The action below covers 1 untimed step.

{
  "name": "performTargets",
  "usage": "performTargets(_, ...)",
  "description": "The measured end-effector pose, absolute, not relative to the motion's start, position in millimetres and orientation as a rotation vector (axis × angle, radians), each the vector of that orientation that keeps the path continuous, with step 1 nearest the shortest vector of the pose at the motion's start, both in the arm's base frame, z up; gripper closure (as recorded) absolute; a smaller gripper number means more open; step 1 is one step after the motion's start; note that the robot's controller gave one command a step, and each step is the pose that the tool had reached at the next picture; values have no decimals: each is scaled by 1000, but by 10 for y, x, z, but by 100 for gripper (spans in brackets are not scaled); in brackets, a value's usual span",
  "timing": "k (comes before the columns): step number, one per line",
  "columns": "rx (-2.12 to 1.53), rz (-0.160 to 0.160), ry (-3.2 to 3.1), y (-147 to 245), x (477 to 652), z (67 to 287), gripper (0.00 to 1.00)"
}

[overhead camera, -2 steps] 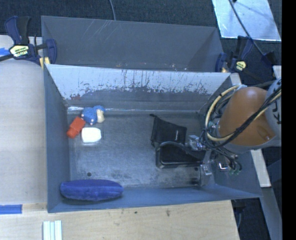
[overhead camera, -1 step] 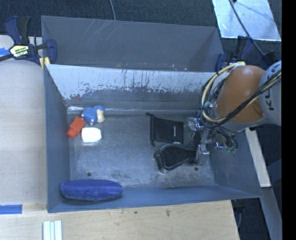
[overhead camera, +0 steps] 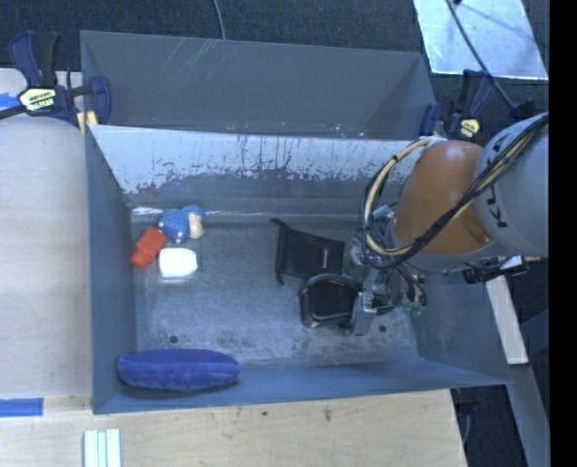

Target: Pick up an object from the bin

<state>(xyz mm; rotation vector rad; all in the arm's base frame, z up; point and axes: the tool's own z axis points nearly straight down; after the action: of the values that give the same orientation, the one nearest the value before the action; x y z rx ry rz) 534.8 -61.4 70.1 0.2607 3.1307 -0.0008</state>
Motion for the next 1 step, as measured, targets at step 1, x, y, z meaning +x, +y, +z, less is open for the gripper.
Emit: performTargets(1,258,-3,3133,-625,5346,705,100)
